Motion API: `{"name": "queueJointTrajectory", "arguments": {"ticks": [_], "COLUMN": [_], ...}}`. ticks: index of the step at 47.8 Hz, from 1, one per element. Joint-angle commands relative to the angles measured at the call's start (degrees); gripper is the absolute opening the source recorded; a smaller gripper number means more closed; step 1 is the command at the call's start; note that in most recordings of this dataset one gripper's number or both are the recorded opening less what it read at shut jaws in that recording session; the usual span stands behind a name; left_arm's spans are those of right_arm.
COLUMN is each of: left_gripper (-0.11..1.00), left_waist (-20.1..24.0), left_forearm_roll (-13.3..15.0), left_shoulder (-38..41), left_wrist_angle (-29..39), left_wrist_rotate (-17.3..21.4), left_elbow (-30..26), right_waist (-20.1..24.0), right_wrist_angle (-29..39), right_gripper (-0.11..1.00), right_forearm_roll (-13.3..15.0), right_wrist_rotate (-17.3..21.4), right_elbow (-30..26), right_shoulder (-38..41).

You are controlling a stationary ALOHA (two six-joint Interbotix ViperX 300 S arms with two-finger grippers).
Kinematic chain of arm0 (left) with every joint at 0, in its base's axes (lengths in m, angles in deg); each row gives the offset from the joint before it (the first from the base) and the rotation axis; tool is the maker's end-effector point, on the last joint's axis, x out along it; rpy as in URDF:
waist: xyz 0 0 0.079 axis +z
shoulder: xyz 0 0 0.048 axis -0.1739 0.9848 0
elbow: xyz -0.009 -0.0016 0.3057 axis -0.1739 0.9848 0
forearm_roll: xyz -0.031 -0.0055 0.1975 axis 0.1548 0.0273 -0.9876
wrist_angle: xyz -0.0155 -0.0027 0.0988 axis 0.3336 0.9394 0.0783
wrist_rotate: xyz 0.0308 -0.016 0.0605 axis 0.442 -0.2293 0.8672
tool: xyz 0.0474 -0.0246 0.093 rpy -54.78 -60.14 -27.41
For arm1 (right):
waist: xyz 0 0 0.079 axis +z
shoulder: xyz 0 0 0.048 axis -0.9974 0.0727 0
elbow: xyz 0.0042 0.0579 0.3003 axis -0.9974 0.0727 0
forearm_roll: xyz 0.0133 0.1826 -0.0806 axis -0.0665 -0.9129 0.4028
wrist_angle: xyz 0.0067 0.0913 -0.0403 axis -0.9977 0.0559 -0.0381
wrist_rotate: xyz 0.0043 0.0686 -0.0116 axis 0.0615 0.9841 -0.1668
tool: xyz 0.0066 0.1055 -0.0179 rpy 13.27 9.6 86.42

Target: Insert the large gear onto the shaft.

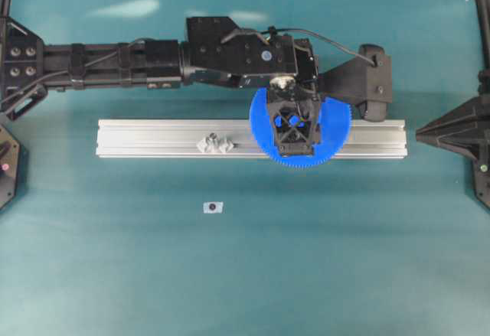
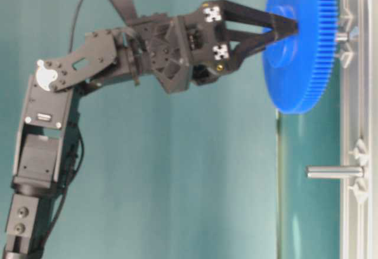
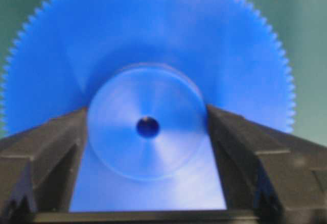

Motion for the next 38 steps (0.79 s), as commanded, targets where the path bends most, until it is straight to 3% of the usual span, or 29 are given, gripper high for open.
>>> {"name": "queueJointTrajectory", "arguments": {"ticks": [1, 38], "left_gripper": [0.77, 0.77], "left_waist": [-1.0, 0.6], "left_forearm_roll": [0.3, 0.3], "left_shoulder": [-0.8, -1.1], "left_wrist_angle": [0.0, -0.8], "left_wrist_rotate": [-0.2, -0.3], "left_elbow": [0.4, 0.7], "right_waist": [-0.1, -0.1], "right_wrist_angle": [-0.3, -0.3], "right_gripper": [0.15, 0.15], "right_forearm_roll": [0.0, -0.1], "right_wrist_rotate": [0.5, 0.5], "right_elbow": [-1.1, -1.1], "right_shoulder": [0.3, 0.2]}}
